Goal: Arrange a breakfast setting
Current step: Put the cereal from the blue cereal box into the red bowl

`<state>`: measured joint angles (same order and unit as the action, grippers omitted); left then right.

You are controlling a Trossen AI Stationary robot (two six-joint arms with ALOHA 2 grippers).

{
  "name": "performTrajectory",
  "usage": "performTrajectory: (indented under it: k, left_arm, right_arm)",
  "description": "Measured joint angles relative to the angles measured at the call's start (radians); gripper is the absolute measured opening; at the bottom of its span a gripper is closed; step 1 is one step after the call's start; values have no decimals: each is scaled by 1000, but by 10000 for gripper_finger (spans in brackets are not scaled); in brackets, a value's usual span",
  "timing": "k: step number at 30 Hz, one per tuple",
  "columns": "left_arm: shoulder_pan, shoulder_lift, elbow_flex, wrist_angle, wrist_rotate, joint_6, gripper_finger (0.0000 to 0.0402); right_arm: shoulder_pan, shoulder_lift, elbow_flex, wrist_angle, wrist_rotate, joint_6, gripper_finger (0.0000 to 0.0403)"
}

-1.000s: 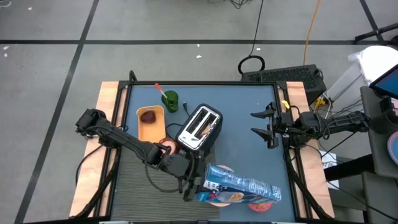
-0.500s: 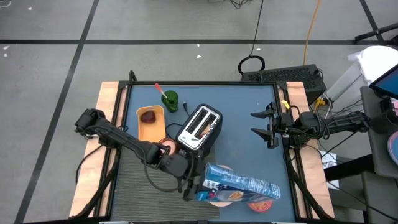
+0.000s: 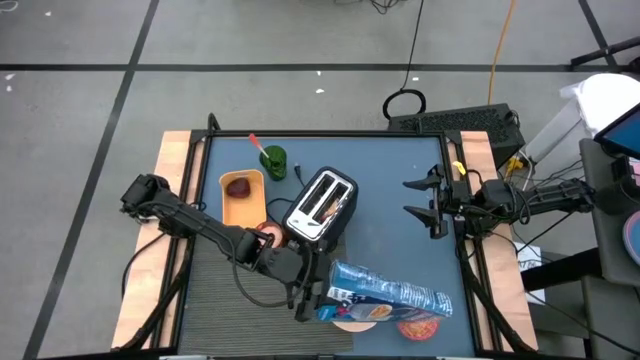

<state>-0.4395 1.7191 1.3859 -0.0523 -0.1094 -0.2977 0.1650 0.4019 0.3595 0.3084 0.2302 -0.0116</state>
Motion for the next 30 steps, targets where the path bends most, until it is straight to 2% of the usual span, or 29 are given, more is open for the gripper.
performTrajectory:
  k: [30]
  left_arm:
    - [-9,0,-1,3,-26,14,289]
  right_arm:
    - [0,0,0,0,0,0,279]
